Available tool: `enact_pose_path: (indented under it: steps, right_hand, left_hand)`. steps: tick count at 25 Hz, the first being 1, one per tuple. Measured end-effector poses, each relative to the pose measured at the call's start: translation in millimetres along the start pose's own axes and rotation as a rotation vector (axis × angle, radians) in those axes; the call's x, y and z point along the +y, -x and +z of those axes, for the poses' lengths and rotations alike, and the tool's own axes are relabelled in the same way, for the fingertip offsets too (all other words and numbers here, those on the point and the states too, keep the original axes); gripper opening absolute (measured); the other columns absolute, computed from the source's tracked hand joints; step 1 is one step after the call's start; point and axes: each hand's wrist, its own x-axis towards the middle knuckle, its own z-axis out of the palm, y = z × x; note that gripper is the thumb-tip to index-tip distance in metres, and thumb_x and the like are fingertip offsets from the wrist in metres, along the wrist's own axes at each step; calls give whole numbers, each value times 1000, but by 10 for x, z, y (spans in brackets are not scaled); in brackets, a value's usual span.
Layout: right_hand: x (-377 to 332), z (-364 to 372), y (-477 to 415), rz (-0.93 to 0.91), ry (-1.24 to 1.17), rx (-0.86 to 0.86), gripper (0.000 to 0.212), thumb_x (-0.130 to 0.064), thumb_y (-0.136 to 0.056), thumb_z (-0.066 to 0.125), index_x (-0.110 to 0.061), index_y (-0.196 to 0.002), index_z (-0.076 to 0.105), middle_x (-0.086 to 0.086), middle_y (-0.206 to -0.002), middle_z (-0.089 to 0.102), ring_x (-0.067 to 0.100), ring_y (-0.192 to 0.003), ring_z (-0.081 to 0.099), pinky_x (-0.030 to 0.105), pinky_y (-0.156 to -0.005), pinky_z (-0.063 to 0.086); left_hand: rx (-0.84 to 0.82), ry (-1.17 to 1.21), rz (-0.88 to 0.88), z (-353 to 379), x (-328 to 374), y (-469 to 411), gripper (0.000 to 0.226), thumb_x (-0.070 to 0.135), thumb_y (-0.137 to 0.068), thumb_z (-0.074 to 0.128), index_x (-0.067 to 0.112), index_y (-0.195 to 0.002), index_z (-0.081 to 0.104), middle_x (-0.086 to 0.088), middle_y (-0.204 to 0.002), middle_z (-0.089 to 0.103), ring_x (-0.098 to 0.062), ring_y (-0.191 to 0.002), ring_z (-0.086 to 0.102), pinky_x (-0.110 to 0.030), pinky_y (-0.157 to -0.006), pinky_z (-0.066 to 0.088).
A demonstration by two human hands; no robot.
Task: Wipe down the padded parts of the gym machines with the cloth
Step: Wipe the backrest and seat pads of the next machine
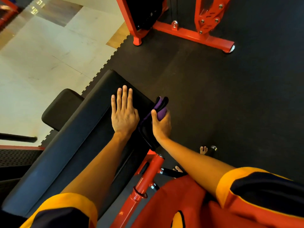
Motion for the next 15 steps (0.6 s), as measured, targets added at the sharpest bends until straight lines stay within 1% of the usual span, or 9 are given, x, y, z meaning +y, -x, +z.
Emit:
enact_pose_path:
  steps: [2, 4, 6, 8, 12, 15]
  right_hand:
    - [-233, -63, -162, -39, 128, -63, 67, -59, -101, 48, -18, -153, 40, 7, -148, 52, 29, -132, 53, 40, -102, 44]
    - [-448, -45, -232, -191, 292, -77, 62, -59, -103, 42, -19, -150, 46, 5, -146, 54, 26, -133, 52, 41, -104, 42]
    - [-583, 25, -254, -336, 383, -82, 58, -56, -104, 41, -18, -147, 49, 5, -146, 56, 25, -135, 51, 42, -108, 42]
    - [-658, 72, -287, -407, 416, -122, 57, -55, -104, 41, -18, -148, 48, 5, -145, 57, 24, -133, 53, 42, -109, 43]
    - [-888, 138, -442, -457, 453, -251, 57, -54, -105, 40, -22, -152, 43, 4, -146, 57, 25, -130, 56, 42, -102, 46]
    - [-1218, 267, -601, -491, 470, -362, 57, -53, -106, 38, -24, -155, 38, 4, -152, 52, 27, -134, 53, 45, -106, 43]
  left_hand:
    - [-5, 8, -14, 5, -13, -5, 66, 20, -99, 33, 9, -162, 18, -12, -170, 11, -25, -158, 3, -48, -128, 6]
    - [-16, 4, 1, 13, -33, 4, 63, 24, -101, 28, 9, -162, 17, -11, -170, 10, -26, -158, 3, -48, -128, 5]
    - [1, 7, 8, 31, -31, 17, 59, 28, -106, 19, 8, -162, 17, -12, -170, 10, -26, -157, 4, -47, -128, 6]
    - [42, 34, -18, 41, -27, 20, 57, 31, -109, 16, 8, -161, 19, -12, -169, 15, -25, -157, 10, -46, -128, 9]
    - [72, 74, -42, 72, -12, 11, 59, 31, -108, 28, 7, -161, 19, -12, -169, 16, -25, -157, 12, -46, -128, 13]
    - [58, 81, -56, 43, -2, 9, 64, 28, -102, 33, 7, -161, 19, -12, -169, 15, -25, -157, 11, -47, -127, 14]
